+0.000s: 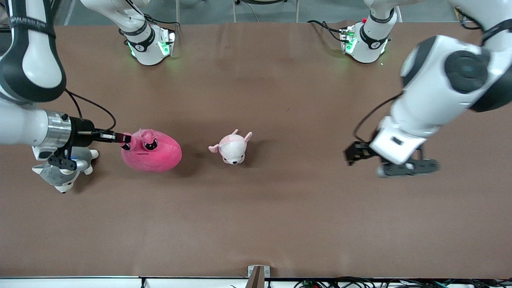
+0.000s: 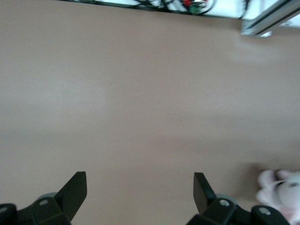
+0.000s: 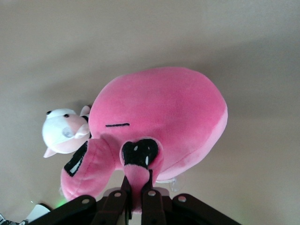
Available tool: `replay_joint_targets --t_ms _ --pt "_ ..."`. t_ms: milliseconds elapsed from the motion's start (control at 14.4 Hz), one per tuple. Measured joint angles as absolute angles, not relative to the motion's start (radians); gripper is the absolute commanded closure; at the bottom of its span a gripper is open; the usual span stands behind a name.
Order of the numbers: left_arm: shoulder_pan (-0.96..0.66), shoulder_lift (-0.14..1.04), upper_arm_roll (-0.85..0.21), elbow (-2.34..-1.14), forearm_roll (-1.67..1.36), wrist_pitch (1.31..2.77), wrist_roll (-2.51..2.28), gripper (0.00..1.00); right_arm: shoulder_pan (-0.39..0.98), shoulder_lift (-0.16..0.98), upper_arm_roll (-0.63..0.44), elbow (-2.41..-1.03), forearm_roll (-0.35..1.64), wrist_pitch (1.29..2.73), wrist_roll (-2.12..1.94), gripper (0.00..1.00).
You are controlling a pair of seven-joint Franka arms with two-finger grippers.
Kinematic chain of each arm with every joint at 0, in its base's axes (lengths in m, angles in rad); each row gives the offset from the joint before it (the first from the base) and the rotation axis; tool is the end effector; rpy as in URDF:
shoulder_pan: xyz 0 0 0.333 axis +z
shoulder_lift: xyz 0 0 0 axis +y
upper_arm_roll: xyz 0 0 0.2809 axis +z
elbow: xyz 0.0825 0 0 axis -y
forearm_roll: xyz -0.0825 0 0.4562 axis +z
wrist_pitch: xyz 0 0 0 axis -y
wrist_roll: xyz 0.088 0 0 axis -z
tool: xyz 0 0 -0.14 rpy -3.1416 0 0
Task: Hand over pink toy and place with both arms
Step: 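Carry the plush toward the grey cat while the left gripper withdraws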
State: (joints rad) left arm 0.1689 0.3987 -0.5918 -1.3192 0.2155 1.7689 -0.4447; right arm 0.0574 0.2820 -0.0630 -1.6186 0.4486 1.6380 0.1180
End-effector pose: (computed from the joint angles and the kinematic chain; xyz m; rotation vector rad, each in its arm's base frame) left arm 0.7037 -0.2224 0.4789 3.0861 0.0634 0.1602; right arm 0.6688 0.0565 0.3640 -2.6918 0.2889 0.3877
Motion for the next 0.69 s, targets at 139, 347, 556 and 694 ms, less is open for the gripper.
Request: replay_joint_targets --t_ms 139,347,556,694 --pt "0.217 0.372 -0.592 -1.319 0.231 1.700 -0.362 0.00 0.038 0.313 -0.063 -1.617 0.450 1.640 0.089 0.99" --pt "0.233 0.338 -0.592 -1.318 0.317 1.648 -0.325 0.00 0.018 0.338 -0.062 -1.616 0.456 1.641 0.086 0.98" --pt "0.238 0.279 -0.595 -1.317 0.331 1.610 -0.313 0.00 -0.013 0.364 -0.062 -1.615 0.490 1.641 0.085 0.98" --pt "0.247 0.245 -0.593 -1.317 0.331 1.587 -0.286 0.00 -0.026 0.384 -0.062 -1.615 0.496 1.641 0.068 0.98"
